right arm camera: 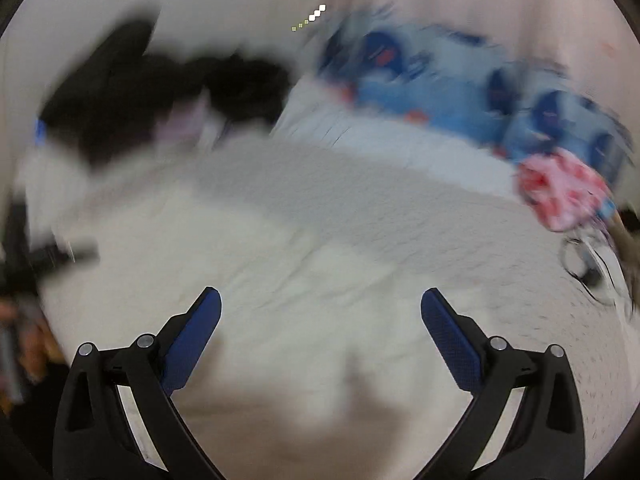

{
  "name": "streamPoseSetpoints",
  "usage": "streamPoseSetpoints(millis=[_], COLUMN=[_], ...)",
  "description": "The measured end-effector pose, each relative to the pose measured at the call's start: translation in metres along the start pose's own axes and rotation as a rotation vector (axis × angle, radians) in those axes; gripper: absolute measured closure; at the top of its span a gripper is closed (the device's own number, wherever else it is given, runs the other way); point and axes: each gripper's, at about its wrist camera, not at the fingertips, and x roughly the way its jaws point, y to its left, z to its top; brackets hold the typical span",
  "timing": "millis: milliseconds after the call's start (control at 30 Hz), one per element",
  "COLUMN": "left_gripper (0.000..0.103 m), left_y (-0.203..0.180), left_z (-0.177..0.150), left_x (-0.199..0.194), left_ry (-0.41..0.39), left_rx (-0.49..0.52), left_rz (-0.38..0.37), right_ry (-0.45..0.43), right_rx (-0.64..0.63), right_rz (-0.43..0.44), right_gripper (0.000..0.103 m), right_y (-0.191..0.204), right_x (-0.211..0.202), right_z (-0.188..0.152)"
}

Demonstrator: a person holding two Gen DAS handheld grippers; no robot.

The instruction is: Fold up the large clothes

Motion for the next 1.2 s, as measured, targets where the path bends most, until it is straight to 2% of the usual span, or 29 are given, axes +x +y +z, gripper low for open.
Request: streamPoseSetpoints(millis=[33, 67, 100, 167, 200, 267, 300, 333, 400, 433, 533, 600, 633, 700, 767, 833, 867, 933, 1000, 1033, 1100, 1200], left_gripper=[0.015, 0.014, 0.013, 0.013, 0.013, 0.013, 0.013, 0.013, 0.013, 0.013, 0.013, 0.013, 0.013, 0.014, 0.020, 0.031, 0.035, 0.049, 0.056, 0.059, 0.060, 0.061], left_y=[0.001, 0.002, 0.002, 0.003, 0.004, 0.005, 0.005, 0.005, 0.006, 0.007, 0.009, 0.008, 0.007, 0.007, 0.005, -0.001, -0.006, -0.019, -0.039, -0.057, -0.095, -0.167], left_z=[0.001, 0.002, 0.002, 0.003, 0.003, 0.005, 0.006, 0.006, 0.006, 0.007, 0.007, 0.006, 0.006, 0.007, 0.006, 0.007, 0.007, 0.008, 0.009, 0.010, 0.009, -0.006], left_x=[0.000, 0.000, 0.000, 0.001, 0.003, 0.004, 0.004, 0.004, 0.003, 0.003, 0.002, 0.003, 0.003, 0.002, -0.001, -0.004, -0.007, -0.011, -0.021, -0.028, -0.038, -0.044], left_ry=[0.002, 0.005, 0.008, 0.012, 0.014, 0.017, 0.016, 0.015, 0.016, 0.018, 0.020, 0.022, 0.021, 0.015, 0.002, -0.006, -0.019, -0.030, -0.052, -0.067, -0.076, -0.078], left_rx=[-0.009, -0.016, -0.019, -0.022, -0.022, -0.025, -0.025, -0.026, -0.036, -0.041, -0.061, -0.050, -0.048, -0.048, -0.056, -0.062, -0.050, -0.018, 0.015, 0.047, 0.110, 0.266], left_rz=[-0.007, -0.023, -0.024, -0.030, -0.035, -0.042, -0.043, -0.044, -0.054, -0.063, -0.065, -0.059, -0.057, -0.060, -0.080, -0.105, -0.107, -0.119, -0.153, -0.186, -0.257, -0.329], right_ry=[0.137, 0.231, 0.216, 0.237, 0.205, 0.101, 0.093, 0.104, 0.229, 0.221, 0.205, 0.073, 0.077, 0.185, 0.174, 0.177, 0.174, 0.162, 0.157, 0.158, 0.161, 0.180], right_rx=[-0.071, -0.133, -0.119, -0.041, -0.008, 0.009, 0.000, -0.012, -0.075, -0.080, -0.040, -0.021, -0.063, -0.126, -0.113, -0.103, -0.100, -0.091, -0.077, -0.064, -0.030, 0.073], right_rz=[0.018, 0.018, 0.020, 0.078, 0.079, 0.018, -0.002, -0.012, -0.016, -0.018, -0.006, 0.010, 0.013, 0.008, -0.002, -0.002, -0.005, -0.014, -0.022, -0.014, 0.006, 0.126], right_gripper=[0.006, 0.007, 0.007, 0.007, 0.007, 0.007, 0.007, 0.007, 0.007, 0.007, 0.007, 0.007, 0.007, 0.007, 0.007, 0.007, 0.007, 0.007, 0.007, 0.007, 0.007, 0.007], right_y=[0.022, 0.040, 0.042, 0.023, 0.017, 0.004, 0.002, 0.003, 0.017, 0.022, 0.017, 0.019, 0.028, 0.047, 0.050, 0.044, 0.039, 0.039, 0.061, 0.058, 0.059, 0.033], right_x=[0.036, 0.072, 0.075, 0.068, 0.059, 0.039, 0.039, 0.045, 0.085, 0.100, 0.090, 0.061, 0.063, 0.093, 0.104, 0.111, 0.108, 0.108, 0.088, 0.092, 0.081, 0.074], right_z=[-0.009, -0.027, -0.030, -0.020, -0.016, -0.002, 0.000, 0.001, -0.013, -0.024, -0.015, -0.009, -0.008, -0.019, -0.029, -0.027, -0.027, -0.029, -0.038, -0.038, -0.037, -0.036])
